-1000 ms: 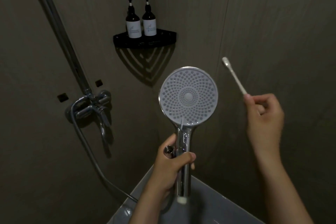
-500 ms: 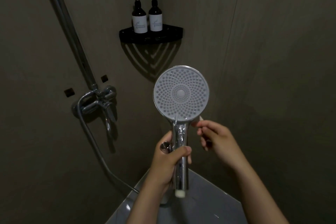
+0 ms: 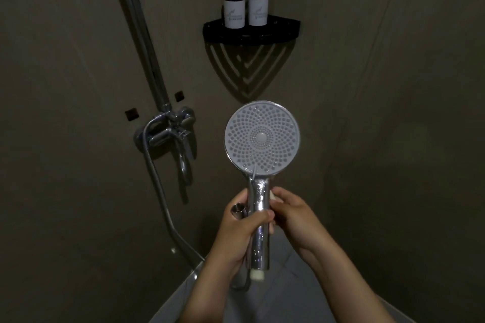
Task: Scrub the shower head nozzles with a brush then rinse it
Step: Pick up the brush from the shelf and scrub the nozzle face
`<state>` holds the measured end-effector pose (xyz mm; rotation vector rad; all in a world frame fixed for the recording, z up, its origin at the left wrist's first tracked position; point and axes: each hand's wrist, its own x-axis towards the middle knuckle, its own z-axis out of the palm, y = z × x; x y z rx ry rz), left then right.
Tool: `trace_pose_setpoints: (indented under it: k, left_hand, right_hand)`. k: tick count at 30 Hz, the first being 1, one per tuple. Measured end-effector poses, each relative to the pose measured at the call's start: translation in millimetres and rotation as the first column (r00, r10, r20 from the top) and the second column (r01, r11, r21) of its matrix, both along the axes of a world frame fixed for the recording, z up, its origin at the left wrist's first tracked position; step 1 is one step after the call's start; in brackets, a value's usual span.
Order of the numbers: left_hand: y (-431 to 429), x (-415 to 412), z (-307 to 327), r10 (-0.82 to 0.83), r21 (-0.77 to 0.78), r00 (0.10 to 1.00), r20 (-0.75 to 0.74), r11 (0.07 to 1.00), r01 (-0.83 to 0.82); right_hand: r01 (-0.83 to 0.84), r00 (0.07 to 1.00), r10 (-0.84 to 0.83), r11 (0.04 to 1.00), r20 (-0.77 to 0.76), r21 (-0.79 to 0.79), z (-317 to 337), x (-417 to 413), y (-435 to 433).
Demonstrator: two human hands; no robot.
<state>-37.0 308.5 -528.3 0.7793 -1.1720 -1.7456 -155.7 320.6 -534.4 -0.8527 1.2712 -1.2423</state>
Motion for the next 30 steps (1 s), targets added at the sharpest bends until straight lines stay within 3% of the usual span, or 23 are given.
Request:
trace_pose_setpoints:
  k: [4, 8, 11, 17, 21, 30]
  left_hand:
    - [-8, 14, -7, 0.048, 0.029, 0.999, 0.021, 0.998, -0.049]
    - [-10, 26, -13, 0.048, 0.05, 0.998, 0.049, 0.997, -0.051]
    - [-12, 33, -17, 0.041, 0.079, 0.998, 0.052, 0.996, -0.045]
    - [-13, 41, -18, 0.024, 0.019, 0.995, 0.097, 0.999, -0.026]
    - [-13, 46, -18, 0.016, 0.0, 0.994, 0.109, 1.0, -0.016]
    - [-17, 46, -26, -0.048, -0.032, 0.978, 0.203, 0.998, 0.056]
  right_hand:
    - [-0.016, 0.991, 0.0, 0.993, 0.131, 0.119, -13, 22, -4]
    - [0.074, 0.969, -0.111, 0.983, 0.219, 0.17, -20, 35, -6]
    - [0.121, 0.922, -0.172, 0.979, 0.348, 0.164, -21, 42, -8]
    - [0.084, 0.802, -0.11, 0.994, 0.588, 0.073, -21, 52, -11]
    - [0.035, 0.83, -0.033, 0.999, 0.556, 0.008, -19, 55, -10]
    - [0.111, 0.931, -0.115, 0.993, 0.348, 0.032, -28, 54, -13]
